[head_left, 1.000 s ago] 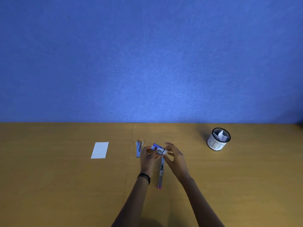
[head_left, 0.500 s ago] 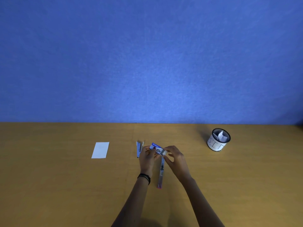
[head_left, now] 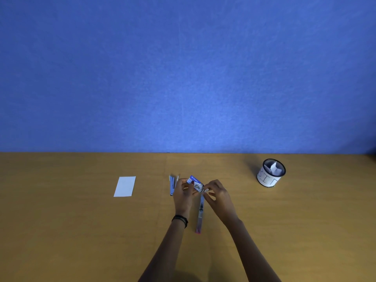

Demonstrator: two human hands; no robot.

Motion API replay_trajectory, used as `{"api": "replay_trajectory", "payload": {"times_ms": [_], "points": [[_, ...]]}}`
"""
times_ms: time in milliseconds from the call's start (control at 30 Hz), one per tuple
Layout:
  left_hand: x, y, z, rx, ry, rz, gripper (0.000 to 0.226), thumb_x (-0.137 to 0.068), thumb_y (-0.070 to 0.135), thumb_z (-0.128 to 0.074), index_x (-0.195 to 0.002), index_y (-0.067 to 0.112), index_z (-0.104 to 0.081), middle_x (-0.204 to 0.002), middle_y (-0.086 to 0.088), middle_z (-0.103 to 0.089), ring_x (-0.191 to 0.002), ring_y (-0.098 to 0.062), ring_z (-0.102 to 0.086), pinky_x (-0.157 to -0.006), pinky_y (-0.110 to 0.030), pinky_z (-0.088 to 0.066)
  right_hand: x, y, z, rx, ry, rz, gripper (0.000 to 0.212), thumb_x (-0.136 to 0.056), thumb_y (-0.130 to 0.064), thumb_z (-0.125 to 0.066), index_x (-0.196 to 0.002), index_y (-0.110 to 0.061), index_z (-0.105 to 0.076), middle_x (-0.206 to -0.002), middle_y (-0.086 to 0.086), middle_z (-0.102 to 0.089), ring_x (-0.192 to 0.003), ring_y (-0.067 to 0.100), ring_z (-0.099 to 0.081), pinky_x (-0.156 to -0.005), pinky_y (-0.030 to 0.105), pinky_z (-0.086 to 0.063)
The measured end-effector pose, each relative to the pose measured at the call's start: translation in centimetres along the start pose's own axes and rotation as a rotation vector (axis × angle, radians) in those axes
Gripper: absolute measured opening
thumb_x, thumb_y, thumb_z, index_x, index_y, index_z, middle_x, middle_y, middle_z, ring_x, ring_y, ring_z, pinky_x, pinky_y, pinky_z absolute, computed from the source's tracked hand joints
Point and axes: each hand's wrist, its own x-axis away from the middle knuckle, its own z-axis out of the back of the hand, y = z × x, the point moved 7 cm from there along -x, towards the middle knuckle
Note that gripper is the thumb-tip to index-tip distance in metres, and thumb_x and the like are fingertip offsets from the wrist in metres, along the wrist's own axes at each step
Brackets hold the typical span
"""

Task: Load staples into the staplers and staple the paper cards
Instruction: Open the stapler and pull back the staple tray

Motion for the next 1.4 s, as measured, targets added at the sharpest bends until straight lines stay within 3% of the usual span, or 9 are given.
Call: {"api": "replay_trajectory", "payload": {"times_ms": [100, 367, 433, 533, 600, 800, 1000, 1167, 1400], "points": [[0.0, 0.3, 0.1, -0.034, 0.006, -0.045, 0.011, -0.091, 0.014, -0.06, -0.097, 0.005, -0.06, -0.089, -0.005, -0.067, -0.081, -0.013, -0.064, -0.056, -0.007, -0.048, -0.1, -0.1, 0.3, -0.024, 0.036, 0.0, 0.005, -0.087, -0.004, -0.06, -0.09, -0.004, -0.064, -0.094, 0.001, -0.054, -0.085, 0.012, -0.061, -0.079, 0.029, -0.056], [-0.1, 0.4, 0.1, -0.066, 0.006, -0.057, 0.008, -0.09, 0.017, -0.061, -0.094, 0.011, -0.059, -0.086, 0.0, -0.067, -0.075, -0.003, -0.062, -0.055, -0.004, -0.045, -0.4, 0.1, 0.3, 0.015, 0.049, -0.008, 0.008, -0.086, 0.003, -0.057, -0.09, 0.0, -0.064, -0.093, 0.009, -0.058, -0.08, 0.019, -0.063, -0.075, 0.033, -0.057], [-0.3, 0.1, 0.1, -0.073, 0.002, -0.049, 0.01, -0.09, 0.017, -0.062, -0.096, 0.01, -0.06, -0.09, -0.005, -0.068, -0.078, -0.008, -0.064, -0.062, -0.01, -0.049, -0.4, 0.1, 0.2, 0.035, 0.02, -0.008, 0.011, -0.087, 0.002, -0.056, -0.094, -0.001, -0.064, -0.097, 0.011, -0.058, -0.083, 0.021, -0.063, -0.075, 0.036, -0.056], [-0.5, -0.5, 0.1, -0.054, -0.024, 0.004, 0.013, -0.09, 0.016, -0.061, -0.099, 0.007, -0.06, -0.095, -0.013, -0.07, -0.088, -0.026, -0.068, -0.08, -0.038, -0.056, -0.5, 0.0, -0.2, 0.086, -0.038, 0.001, 0.014, -0.088, -0.001, -0.055, -0.098, -0.004, -0.064, -0.102, 0.009, -0.057, -0.086, 0.018, -0.062, -0.076, 0.036, -0.055], [-0.5, -0.7, 0.1, -0.031, -0.031, 0.02, 0.009, -0.09, 0.014, -0.061, -0.097, 0.009, -0.059, -0.091, -0.013, -0.069, -0.087, -0.028, -0.068, -0.081, -0.043, -0.056, -0.5, 0.0, -0.4, 0.116, -0.078, 0.011, 0.015, -0.089, -0.002, -0.054, -0.099, -0.006, -0.064, -0.104, 0.008, -0.057, -0.085, 0.019, -0.062, -0.078, 0.037, -0.053], [-0.5, -1.3, 0.2, 0.032, -0.06, 0.08, 0.007, -0.09, 0.008, -0.06, -0.095, 0.012, -0.058, -0.08, -0.008, -0.067, -0.075, -0.02, -0.066, -0.073, -0.039, -0.059, -0.5, 0.2, -1.4, 0.266, -0.197, 0.04, 0.015, -0.092, -0.013, -0.051, -0.103, -0.013, -0.062, -0.111, 0.002, -0.051, -0.082, 0.019, -0.062, -0.073, 0.035, -0.051], [-0.4, -2.2, 0.2, 0.048, -0.07, 0.126, 0.008, -0.09, 0.005, -0.058, -0.097, 0.01, -0.059, -0.079, -0.012, -0.069, -0.074, -0.021, -0.068, -0.063, -0.028, -0.059, -0.4, 0.6, -2.0, 0.31, -0.289, 0.066, 0.012, -0.089, -0.011, -0.054, -0.098, -0.018, -0.059, -0.11, -0.001, -0.05, -0.08, 0.018, -0.061, -0.068, 0.029, -0.047], [-0.5, -2.7, 0.1, 0.057, -0.072, 0.16, 0.008, -0.09, 0.004, -0.057, -0.097, 0.007, -0.056, -0.07, -0.01, -0.066, -0.064, -0.015, -0.065, -0.054, -0.02, -0.056, -0.5, 0.8, -1.9, 0.277, -0.278, 0.064, 0.014, -0.088, -0.011, -0.055, -0.098, -0.02, -0.06, -0.107, -0.002, -0.052, -0.081, 0.015, -0.062, -0.068, 0.029, -0.048], [-0.5, -3.1, 0.0, 0.083, -0.098, 0.187, 0.009, -0.091, 0.004, -0.057, -0.1, 0.003, -0.055, -0.072, -0.01, -0.066, -0.055, -0.006, -0.067, -0.054, -0.02, -0.056, -0.3, 0.4, -1.4, 0.294, -0.205, 0.095, 0.016, -0.087, -0.013, -0.057, -0.101, -0.019, -0.061, -0.11, -0.003, -0.054, -0.091, 0.012, -0.059, -0.071, 0.028, -0.048]]}}
